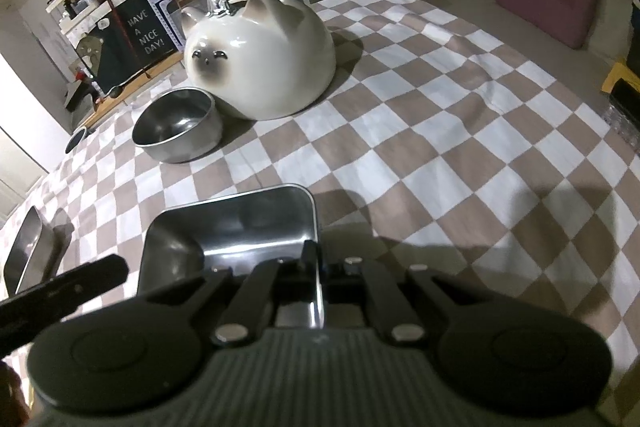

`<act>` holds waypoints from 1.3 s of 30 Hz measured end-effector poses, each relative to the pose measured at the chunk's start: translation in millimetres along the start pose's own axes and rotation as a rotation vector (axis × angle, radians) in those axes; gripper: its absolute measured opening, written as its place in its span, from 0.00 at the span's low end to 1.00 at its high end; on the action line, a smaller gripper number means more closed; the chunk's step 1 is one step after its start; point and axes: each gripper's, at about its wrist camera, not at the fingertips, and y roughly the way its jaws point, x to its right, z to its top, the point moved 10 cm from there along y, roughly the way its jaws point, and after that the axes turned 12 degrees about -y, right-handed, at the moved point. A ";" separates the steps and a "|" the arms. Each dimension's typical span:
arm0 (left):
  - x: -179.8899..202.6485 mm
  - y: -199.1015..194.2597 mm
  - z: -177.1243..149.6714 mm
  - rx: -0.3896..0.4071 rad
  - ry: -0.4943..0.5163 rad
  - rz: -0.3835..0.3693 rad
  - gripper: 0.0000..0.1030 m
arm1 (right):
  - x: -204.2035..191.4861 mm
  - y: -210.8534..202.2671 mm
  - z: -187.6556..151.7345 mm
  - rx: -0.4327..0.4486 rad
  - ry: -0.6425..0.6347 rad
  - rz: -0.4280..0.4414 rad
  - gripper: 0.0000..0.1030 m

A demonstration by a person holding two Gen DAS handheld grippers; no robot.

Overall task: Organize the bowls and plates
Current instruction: 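Close both tools on the rim of the steel tray, then lift the steel tray with both tools and carry it toward the bowl stack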

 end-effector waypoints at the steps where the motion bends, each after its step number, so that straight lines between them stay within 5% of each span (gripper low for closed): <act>1: -0.3 1.9 -0.5 -0.006 -0.001 0.002 0.50 | 0.5 0.4 0.0 0.003 0.001 0.004 0.03; 10: -0.9 14.6 -3.6 -0.042 -0.019 0.001 0.41 | 1.9 -0.2 -1.6 0.003 0.007 0.026 0.03; 18: 2.6 24.3 -8.5 -0.073 -0.010 0.008 0.22 | 0.3 1.8 -8.1 -0.037 0.000 0.042 0.04; 21: 2.8 27.0 -11.0 -0.083 -0.008 0.013 0.08 | -0.8 4.0 -11.7 -0.053 -0.011 0.046 0.04; 39: 17.4 -13.0 8.7 0.042 0.006 -0.052 0.05 | -4.6 -27.7 3.3 0.057 -0.017 0.072 0.03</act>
